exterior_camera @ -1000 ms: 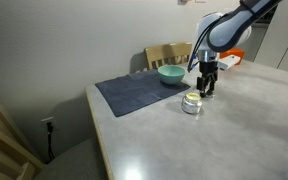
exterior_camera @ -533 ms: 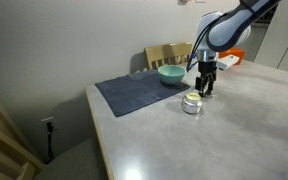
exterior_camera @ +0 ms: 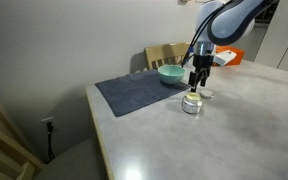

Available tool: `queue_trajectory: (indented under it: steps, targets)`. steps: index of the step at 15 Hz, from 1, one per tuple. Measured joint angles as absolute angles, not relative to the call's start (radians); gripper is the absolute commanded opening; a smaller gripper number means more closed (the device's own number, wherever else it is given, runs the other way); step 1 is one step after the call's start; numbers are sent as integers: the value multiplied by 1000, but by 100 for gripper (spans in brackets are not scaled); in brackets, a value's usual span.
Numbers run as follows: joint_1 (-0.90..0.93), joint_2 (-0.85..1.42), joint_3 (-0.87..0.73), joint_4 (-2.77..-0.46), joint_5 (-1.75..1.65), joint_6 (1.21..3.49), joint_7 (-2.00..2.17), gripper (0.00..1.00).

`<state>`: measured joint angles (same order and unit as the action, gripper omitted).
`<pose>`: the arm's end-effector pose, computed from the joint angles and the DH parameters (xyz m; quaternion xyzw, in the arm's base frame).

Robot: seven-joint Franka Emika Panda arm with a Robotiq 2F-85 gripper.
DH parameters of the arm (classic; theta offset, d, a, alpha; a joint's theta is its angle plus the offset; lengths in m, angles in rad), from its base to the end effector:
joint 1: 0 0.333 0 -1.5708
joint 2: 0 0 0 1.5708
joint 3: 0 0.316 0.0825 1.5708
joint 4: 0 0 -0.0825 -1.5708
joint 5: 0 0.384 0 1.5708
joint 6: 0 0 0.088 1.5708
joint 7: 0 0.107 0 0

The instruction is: Remove the lid from the silver tin

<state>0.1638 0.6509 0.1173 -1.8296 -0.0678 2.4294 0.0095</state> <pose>0.6170 0.1739 0.1731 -0.9883 -0.1503 0.0246 0.0108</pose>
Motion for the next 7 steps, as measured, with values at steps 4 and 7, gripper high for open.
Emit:
queue_trajectory:
  steps: [4,7]
  targets:
    - [179,580,120,-1904,-68,2508,28,100]
    - [180,548,120,-1939,-68,2533,48,100]
